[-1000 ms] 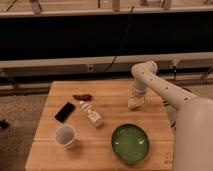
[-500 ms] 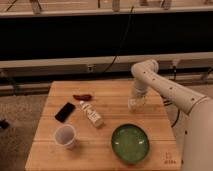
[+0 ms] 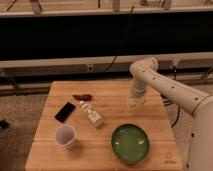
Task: Place the white sponge in the ceramic cup
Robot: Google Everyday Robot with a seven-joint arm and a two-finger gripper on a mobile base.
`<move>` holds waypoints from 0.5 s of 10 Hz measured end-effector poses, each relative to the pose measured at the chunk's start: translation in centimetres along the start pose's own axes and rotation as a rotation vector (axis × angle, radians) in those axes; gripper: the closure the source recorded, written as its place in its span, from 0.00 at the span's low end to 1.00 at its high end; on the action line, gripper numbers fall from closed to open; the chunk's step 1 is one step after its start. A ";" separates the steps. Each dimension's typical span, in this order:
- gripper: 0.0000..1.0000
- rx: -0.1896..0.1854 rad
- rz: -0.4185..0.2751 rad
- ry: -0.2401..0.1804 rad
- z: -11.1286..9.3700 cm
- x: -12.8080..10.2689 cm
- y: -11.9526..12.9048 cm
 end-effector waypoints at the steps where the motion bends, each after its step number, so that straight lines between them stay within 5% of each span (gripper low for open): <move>1: 0.98 0.000 -0.004 0.003 -0.1 -0.2 0.0; 5: 0.98 -0.002 -0.038 0.030 -1.5 -1.3 -0.8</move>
